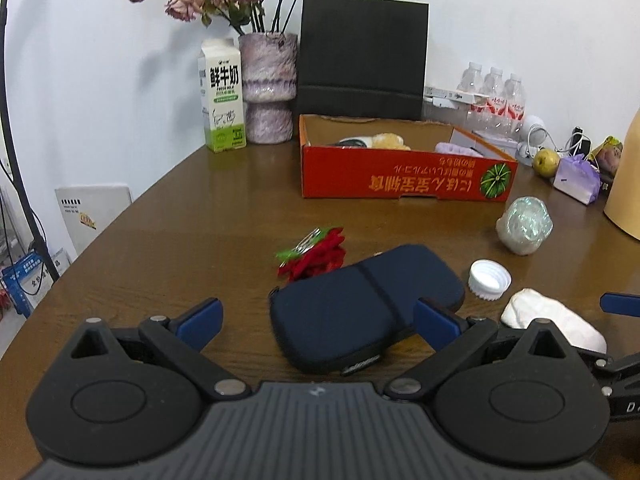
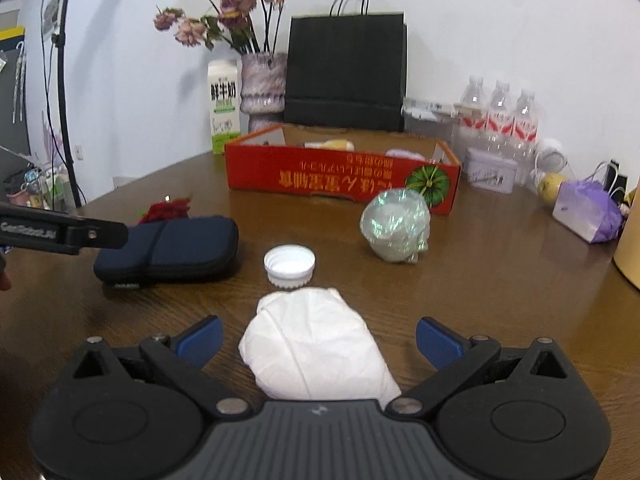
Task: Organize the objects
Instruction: 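Grasp the navy pouch with the left tool while the right tool grasps the white cloth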
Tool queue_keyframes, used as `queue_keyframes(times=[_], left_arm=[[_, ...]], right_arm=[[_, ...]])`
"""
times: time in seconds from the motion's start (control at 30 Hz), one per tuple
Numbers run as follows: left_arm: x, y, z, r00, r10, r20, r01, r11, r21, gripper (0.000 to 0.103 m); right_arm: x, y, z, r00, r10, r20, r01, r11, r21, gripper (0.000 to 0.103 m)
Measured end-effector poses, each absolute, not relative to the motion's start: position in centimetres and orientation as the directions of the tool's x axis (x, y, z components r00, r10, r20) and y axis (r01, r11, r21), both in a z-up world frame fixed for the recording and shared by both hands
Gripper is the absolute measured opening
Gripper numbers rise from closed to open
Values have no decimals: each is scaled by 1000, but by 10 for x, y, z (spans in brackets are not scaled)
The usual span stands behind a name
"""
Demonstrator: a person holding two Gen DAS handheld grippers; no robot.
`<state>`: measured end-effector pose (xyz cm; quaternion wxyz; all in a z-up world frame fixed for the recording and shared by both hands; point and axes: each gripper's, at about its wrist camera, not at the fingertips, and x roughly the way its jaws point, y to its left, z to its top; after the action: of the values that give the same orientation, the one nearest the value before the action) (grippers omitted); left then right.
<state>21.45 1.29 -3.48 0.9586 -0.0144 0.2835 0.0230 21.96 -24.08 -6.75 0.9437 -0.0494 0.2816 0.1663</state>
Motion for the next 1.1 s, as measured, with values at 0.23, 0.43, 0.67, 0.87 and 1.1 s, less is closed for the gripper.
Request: queue_keyframes(times=[0.23,0.43,0.67,0.87,1.1], left_arm=[[213,25,-42,815,13,-579,-36,999,-27,103],[216,26,-43,809,-7,-588,-17,999,-35,103],[228,29,-41,817,10,-577,-45,998,-47,103],[248,44,-44,804,157,-573,-238,969,-68,103],[259,70,-54,771,175,-612,-335,929,-158,81]], right_arm=[[232,-240,-78,713,289,-638,-357,934,24,103],[233,-237,-79,701,315,-640,-393,919,22,103],[228,-240,-75,725,321,-609,-391,920,21,68],[227,-238,-74,738,302,-604,-379,926,0,64],[228,-243,-74,746,284,-602,-350,937,10,64]])
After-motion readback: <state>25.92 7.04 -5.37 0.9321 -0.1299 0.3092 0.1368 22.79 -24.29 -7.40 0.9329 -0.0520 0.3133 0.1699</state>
